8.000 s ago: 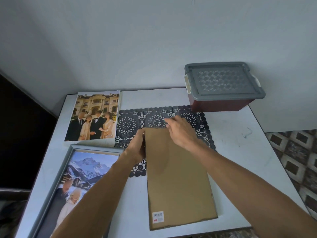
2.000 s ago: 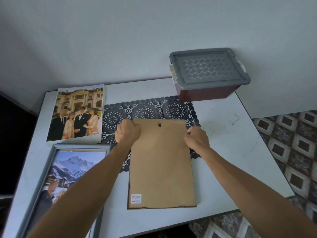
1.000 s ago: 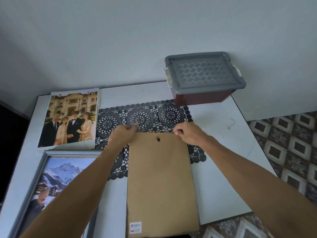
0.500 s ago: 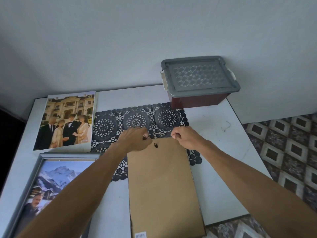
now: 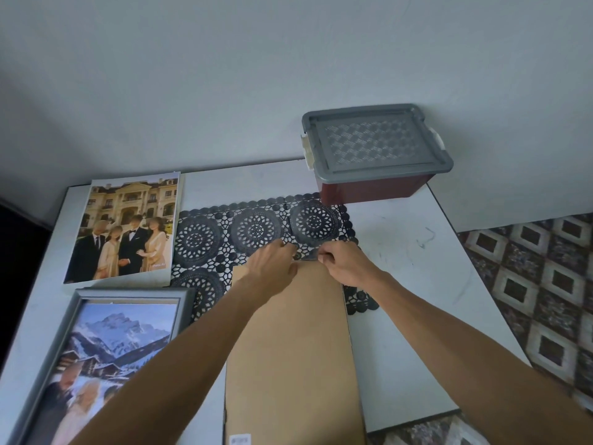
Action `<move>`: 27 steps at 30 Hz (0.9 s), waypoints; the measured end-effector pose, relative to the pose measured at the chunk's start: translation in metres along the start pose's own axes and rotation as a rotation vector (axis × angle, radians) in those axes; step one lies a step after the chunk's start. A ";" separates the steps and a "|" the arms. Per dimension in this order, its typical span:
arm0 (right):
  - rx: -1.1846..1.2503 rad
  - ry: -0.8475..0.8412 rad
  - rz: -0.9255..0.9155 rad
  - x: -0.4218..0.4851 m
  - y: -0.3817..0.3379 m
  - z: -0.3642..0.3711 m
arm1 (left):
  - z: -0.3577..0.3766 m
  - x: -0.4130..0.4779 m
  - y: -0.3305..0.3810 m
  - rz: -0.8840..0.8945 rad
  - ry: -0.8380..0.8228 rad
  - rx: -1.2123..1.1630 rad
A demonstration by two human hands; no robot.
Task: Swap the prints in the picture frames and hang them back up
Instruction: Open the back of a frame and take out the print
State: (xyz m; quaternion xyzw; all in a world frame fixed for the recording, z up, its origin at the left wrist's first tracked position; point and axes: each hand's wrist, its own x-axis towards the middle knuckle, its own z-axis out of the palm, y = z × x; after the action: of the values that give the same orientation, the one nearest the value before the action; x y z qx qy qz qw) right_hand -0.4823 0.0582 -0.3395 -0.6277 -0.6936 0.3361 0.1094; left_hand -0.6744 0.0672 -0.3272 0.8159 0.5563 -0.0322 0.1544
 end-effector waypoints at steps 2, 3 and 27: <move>0.002 0.007 0.000 0.000 -0.002 0.001 | 0.002 -0.005 -0.002 0.011 0.038 0.051; 0.004 0.012 0.002 0.000 -0.003 0.001 | 0.003 -0.009 -0.001 0.020 0.053 0.074; 0.034 0.021 0.216 0.009 -0.020 0.005 | 0.002 -0.019 -0.013 0.033 0.109 0.193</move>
State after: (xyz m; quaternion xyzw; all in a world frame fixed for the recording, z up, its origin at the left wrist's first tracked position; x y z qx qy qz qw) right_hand -0.5025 0.0658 -0.3339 -0.7003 -0.6148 0.3513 0.0904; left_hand -0.6935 0.0541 -0.3278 0.8366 0.5445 -0.0384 0.0453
